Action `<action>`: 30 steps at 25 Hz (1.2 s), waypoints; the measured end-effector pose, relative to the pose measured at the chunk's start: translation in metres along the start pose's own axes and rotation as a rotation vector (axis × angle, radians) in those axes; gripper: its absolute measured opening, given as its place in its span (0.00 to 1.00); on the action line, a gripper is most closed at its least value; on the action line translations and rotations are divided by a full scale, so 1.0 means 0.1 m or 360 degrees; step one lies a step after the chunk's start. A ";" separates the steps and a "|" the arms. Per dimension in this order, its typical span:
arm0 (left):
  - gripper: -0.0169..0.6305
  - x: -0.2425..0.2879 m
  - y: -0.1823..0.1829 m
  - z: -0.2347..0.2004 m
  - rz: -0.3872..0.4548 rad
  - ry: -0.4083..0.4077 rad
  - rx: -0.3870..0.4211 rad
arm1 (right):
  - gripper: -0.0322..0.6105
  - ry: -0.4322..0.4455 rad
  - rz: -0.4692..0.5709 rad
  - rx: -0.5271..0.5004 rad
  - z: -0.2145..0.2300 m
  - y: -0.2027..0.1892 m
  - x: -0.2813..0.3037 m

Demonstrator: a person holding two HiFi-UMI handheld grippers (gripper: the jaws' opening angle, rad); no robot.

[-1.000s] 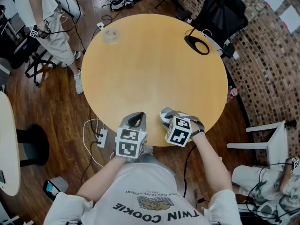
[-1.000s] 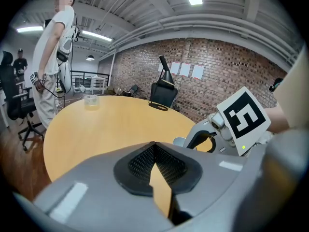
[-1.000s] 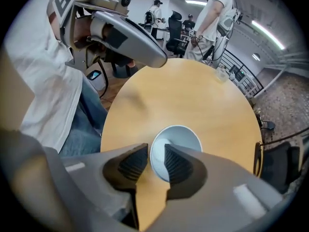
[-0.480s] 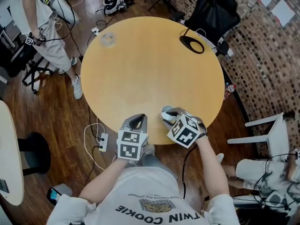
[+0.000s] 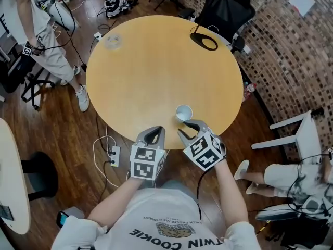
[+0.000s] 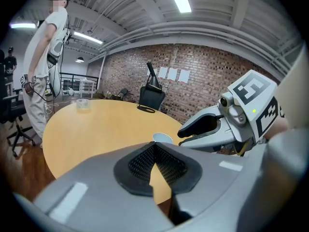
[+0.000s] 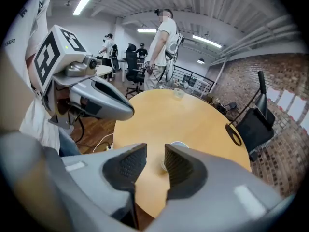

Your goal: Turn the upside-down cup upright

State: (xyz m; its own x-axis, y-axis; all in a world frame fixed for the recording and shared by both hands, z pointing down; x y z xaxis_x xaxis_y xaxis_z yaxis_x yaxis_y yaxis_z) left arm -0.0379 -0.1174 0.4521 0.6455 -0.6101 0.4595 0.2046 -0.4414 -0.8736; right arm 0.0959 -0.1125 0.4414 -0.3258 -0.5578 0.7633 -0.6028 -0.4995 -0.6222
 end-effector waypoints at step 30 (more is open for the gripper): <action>0.04 -1.35 -0.78 2.49 0.0047 0.0178 0.0211 | 0.05 -0.0059 0.0732 0.0944 -1.54 -1.68 -1.93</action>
State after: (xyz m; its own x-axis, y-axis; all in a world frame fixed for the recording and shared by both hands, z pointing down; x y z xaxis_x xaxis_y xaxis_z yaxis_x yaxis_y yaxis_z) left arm 0.0421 0.1629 0.4181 0.5685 -0.6940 0.4418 0.2868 -0.3362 -0.8971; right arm 0.1478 0.1815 0.4250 -0.4190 -0.8133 0.4037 0.0852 -0.4778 -0.8743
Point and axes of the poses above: the fingertips, and each gripper's own axes: x forward along the fingers, z to its right, y out of its top, the point moved 7 cm from there along -x, backward along the fingers, and after that the axes turned 6 degrees about x, right-handed, at the moved point
